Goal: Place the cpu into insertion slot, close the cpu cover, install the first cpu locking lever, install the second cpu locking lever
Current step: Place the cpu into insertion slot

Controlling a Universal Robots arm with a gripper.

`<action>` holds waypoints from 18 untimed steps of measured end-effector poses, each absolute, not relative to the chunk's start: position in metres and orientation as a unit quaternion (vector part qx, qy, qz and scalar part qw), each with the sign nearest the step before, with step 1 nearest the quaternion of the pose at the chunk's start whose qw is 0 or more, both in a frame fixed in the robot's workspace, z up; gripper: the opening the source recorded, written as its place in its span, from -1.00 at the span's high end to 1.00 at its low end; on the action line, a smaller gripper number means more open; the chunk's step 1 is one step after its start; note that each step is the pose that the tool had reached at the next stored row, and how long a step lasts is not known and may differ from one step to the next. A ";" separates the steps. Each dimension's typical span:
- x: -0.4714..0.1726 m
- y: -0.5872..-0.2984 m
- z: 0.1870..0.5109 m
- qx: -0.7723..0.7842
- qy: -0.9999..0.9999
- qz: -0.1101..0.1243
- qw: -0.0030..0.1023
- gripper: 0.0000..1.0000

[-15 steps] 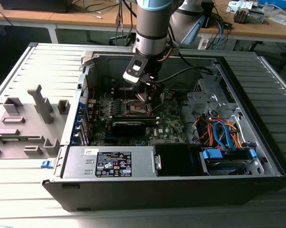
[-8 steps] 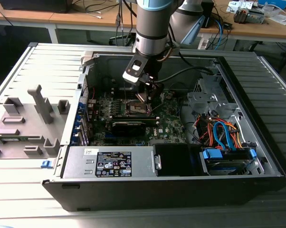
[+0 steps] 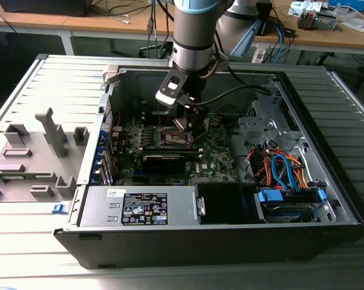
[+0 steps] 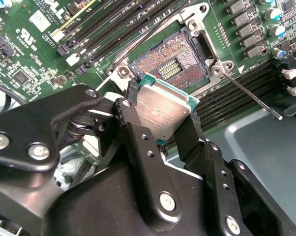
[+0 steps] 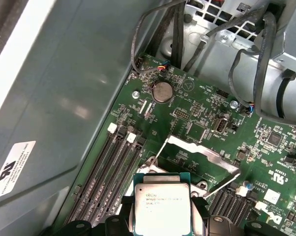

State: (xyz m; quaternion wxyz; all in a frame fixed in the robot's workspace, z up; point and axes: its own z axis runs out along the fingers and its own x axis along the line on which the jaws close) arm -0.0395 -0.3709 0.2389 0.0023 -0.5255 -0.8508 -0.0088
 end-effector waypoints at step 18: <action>-0.039 -0.371 0.239 -0.541 -0.841 -0.009 0.002 -0.09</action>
